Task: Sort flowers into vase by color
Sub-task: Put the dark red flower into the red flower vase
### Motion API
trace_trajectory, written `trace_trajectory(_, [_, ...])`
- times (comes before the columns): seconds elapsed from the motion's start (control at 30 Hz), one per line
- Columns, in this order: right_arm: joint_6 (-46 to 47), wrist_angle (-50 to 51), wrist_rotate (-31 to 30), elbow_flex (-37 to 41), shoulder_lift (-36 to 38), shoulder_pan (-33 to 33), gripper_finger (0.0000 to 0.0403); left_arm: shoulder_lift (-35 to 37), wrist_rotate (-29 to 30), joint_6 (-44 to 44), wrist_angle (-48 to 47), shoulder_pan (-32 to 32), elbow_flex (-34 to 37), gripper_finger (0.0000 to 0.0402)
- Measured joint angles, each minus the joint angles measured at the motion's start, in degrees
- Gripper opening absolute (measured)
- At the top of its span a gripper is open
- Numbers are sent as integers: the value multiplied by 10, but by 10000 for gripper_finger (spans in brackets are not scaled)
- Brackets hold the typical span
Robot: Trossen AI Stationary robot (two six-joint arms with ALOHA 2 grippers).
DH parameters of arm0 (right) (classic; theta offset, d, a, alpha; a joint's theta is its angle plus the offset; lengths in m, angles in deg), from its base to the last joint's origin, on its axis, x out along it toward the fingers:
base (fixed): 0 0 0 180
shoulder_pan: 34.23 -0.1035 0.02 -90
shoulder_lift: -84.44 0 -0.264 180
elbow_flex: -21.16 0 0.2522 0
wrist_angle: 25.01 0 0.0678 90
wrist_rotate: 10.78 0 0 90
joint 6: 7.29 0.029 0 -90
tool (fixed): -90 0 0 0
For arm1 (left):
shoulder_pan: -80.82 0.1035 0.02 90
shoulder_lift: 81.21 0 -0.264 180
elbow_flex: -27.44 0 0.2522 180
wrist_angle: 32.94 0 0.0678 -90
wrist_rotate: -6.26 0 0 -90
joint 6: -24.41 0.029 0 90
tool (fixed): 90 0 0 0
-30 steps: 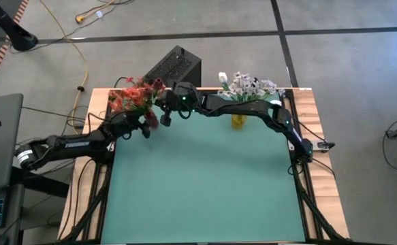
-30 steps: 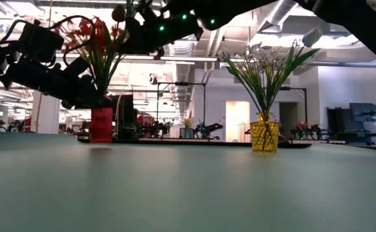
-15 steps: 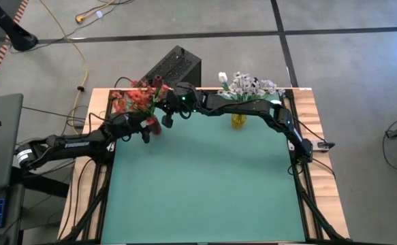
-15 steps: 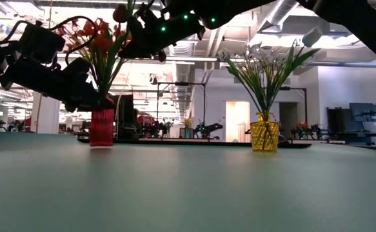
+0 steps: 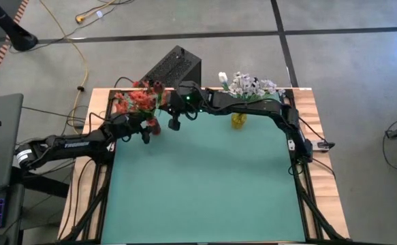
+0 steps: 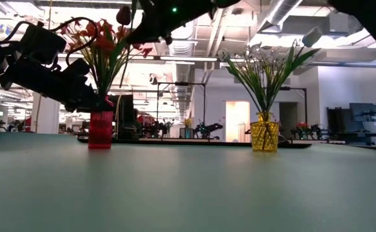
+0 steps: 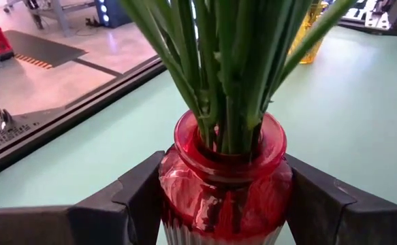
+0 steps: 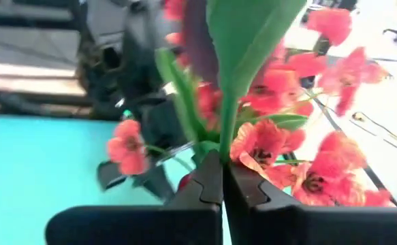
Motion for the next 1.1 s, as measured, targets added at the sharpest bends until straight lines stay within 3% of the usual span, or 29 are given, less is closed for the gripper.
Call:
trace_trajectory(0.13, [5,-36,24,79,44,-3,21,0,-10,5,-1,0,0,224])
trace_trajectory(0.23, [38,-122,63,184,97,7,21,0,-21,6,-1,0,0,224])
trace_trajectory(0.33, [74,-240,63,297,149,14,22,0,-33,10,-1,0,0,224])
trace_trajectory(0.47, [116,-353,78,390,177,24,22,-1,-70,1,9,0,0,224])
trace_trajectory(0.9, [118,-458,161,407,175,19,23,0,-190,-38,73,-1,1,224])
trace_trajectory(1.1, [116,-452,163,407,175,15,24,1,-238,-62,103,-25,0,224])
